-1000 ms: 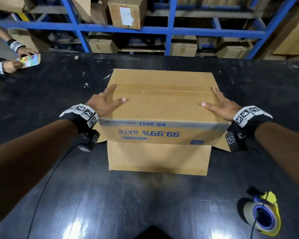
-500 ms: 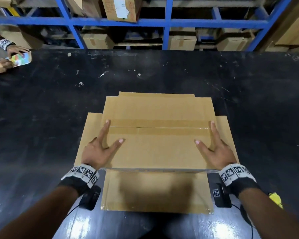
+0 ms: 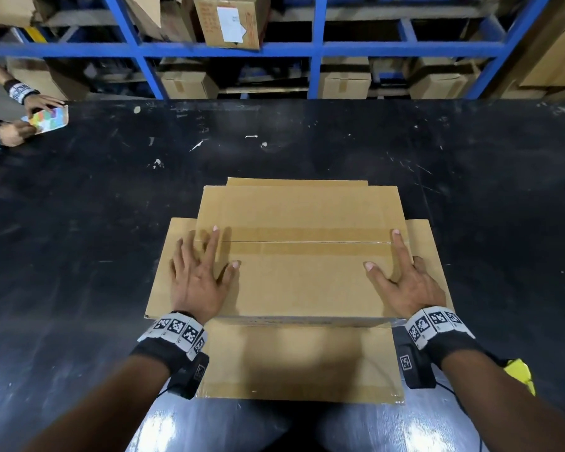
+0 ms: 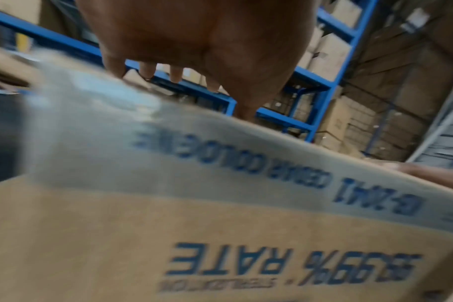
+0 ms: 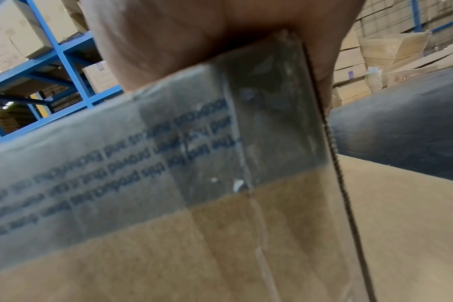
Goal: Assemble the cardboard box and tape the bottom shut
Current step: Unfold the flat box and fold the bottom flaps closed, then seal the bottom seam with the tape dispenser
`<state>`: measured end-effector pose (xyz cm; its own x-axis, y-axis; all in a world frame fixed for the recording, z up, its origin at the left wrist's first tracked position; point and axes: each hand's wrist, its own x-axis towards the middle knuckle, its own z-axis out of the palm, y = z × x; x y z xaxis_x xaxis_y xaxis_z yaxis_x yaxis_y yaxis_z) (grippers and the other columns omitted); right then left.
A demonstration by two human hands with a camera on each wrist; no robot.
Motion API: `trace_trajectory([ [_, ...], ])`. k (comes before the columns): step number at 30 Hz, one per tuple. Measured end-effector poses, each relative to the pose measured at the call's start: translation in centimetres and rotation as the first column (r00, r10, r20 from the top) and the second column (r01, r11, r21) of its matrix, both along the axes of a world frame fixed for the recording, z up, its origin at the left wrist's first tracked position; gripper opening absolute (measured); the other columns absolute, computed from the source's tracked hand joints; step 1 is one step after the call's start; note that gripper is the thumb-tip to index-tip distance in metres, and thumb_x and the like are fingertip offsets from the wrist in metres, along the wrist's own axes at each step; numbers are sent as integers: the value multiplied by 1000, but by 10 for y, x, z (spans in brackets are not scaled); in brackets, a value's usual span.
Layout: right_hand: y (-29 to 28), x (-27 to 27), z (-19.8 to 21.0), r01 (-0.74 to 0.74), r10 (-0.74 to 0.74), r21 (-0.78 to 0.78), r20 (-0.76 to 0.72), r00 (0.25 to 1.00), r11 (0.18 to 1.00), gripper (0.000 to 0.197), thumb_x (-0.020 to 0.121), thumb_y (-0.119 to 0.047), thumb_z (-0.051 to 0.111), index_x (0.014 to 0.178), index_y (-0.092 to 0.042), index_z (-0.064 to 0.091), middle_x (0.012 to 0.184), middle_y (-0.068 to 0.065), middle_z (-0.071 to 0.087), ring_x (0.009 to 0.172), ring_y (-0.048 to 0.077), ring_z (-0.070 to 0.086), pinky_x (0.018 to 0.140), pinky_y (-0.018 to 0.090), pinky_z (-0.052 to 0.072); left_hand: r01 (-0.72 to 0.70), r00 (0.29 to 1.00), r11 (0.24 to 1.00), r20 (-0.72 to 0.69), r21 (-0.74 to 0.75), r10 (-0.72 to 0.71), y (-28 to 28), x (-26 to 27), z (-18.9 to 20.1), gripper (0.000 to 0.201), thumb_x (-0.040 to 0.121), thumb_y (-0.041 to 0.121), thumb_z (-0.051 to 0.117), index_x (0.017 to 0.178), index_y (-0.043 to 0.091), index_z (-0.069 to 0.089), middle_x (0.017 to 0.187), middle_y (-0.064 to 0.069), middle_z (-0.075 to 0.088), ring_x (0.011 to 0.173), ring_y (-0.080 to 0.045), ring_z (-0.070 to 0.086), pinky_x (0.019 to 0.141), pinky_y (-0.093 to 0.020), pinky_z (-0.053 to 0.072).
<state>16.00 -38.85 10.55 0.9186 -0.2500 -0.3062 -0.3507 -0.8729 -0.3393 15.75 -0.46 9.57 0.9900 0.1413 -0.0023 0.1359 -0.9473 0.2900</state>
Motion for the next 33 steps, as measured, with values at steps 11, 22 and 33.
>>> trace_trajectory([
  [11,-2,-1,-1,21,-21,14,-5,1000,1000,87,82,-88,33,149,-65,-16,153,14,45,123,43,60,98,51,46,490,866,871,-98,-25,-490,-197,8,-2,78,99,67,24,165,39,-6,173,5,-24,158,-25,-27,128,-60,-8],
  [22,-57,-46,-26,249,-273,226,82,959,942,64,101,-56,33,161,-40,17,147,14,57,127,42,57,103,52,46,484,860,874,-212,50,-464,-204,9,-13,75,99,70,10,164,40,-8,173,6,-21,159,-24,-23,128,-58,-8],
  [33,-189,-179,-99,658,-676,-177,-68,734,732,80,80,-25,72,152,-12,38,143,17,44,132,38,44,104,53,39,486,869,871,-147,77,-472,-203,7,-16,75,100,70,10,166,35,-1,176,2,-8,162,-26,-12,128,-59,-1],
])
